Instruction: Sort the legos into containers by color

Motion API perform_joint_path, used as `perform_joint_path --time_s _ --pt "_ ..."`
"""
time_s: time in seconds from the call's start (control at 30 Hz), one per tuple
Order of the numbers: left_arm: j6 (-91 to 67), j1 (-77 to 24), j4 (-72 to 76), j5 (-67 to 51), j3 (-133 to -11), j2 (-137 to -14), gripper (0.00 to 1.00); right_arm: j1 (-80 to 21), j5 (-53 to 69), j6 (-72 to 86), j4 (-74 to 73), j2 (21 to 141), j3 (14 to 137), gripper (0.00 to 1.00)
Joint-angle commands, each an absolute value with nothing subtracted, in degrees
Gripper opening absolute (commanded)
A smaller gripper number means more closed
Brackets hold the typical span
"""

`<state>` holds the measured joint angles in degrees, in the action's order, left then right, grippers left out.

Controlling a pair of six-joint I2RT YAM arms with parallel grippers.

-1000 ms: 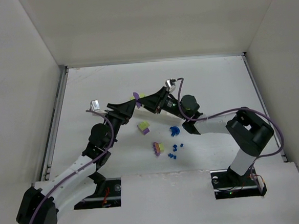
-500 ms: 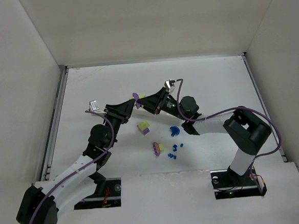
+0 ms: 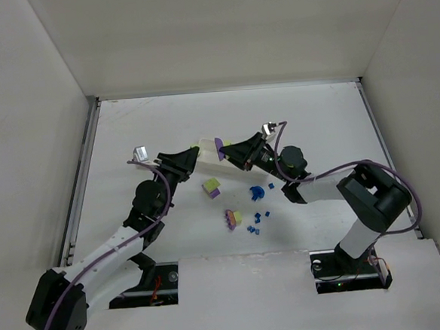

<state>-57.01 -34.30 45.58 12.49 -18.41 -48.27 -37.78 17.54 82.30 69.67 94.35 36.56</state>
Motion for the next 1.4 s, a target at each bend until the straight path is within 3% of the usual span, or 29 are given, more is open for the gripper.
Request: perform_joint_path --time_s 0.0,0.23,0.53,1.0,1.37 --pt "-52.3 -33.4 46.3 12.7 -21.9 -52.1 0.18 -37.0 17.2 79.0 73.1 91.2 34.5 0.30" --pt "-40.4 -32.6 39.0 14.4 -32.9 -68.1 0.20 -36.6 13.9 66.7 56.6 84.7 31.8 0.30" --pt "-35.4 -36.4 36.3 14.4 -41.3 -80.4 0.20 -41.3 -2.6 49.0 32.3 71.0 30.7 0.30" --pt "-33.9 -41.2 35.7 12.4 -50.9 -95.5 0.23 -39.4 -4.7 46.8 28.7 62.4 24.1 0.30" --pt "-34.6 -41.1 35.4 12.7 -52.6 -97.1 0.45 -38.4 -4.7 46.4 28.9 62.7 23.3 0.31"
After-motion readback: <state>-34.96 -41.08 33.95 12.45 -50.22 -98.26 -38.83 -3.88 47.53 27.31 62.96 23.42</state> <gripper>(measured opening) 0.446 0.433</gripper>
